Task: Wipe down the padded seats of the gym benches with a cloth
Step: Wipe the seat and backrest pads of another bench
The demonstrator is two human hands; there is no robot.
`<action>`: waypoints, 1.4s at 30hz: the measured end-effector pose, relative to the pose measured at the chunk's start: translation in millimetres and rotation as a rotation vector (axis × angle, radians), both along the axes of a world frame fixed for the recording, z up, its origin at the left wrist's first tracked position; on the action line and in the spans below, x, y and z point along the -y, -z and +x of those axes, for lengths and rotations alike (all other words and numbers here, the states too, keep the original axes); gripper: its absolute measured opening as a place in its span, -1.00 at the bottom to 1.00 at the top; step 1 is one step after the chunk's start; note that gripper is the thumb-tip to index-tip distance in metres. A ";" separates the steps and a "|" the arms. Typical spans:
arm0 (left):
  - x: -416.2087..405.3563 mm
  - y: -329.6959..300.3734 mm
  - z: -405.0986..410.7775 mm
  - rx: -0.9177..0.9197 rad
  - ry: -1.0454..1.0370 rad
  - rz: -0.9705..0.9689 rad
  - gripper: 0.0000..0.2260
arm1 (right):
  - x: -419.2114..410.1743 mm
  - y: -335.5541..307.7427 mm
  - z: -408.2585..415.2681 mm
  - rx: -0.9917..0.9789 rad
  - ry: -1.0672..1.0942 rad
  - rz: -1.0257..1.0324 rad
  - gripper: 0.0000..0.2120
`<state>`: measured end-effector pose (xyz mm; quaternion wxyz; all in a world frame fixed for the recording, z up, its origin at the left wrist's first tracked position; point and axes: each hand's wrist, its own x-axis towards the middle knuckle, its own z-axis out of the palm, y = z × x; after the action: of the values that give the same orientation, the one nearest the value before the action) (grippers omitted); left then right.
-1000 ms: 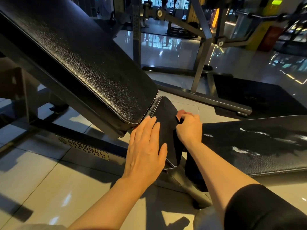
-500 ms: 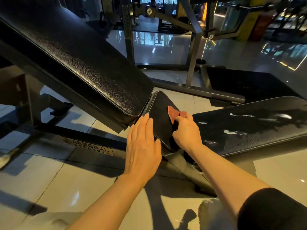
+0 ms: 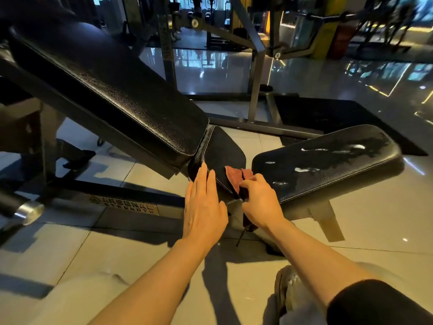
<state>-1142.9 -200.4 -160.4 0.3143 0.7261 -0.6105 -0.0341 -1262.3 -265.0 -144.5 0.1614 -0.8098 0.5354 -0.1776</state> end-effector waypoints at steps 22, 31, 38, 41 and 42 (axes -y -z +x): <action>67.2 -10.8 -129.3 -0.381 0.455 -0.083 -0.57 | 42.5 -54.0 -131.1 -0.763 0.369 -0.494 -0.63; 120.0 -7.4 -122.0 -0.415 0.326 -0.112 -0.56 | 120.9 -62.9 -151.4 -0.844 0.493 -0.398 -0.44; 138.2 3.2 -107.7 -0.301 0.409 -0.109 -0.42 | 184.8 -65.6 -151.1 -0.922 0.507 -0.412 -0.56; 128.6 17.3 -106.2 -0.286 0.424 -0.097 -0.41 | 187.2 -64.9 -151.8 -0.963 0.463 -0.449 -0.62; 124.2 21.8 -106.9 -0.292 0.418 -0.091 -0.42 | 185.7 -63.8 -152.3 -0.946 0.458 -0.455 -0.61</action>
<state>-1249.8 -324.6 -182.2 0.4178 0.5568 -0.6962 -0.1753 -1414.6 -450.7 -80.6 -0.3167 -0.6787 0.6596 0.0629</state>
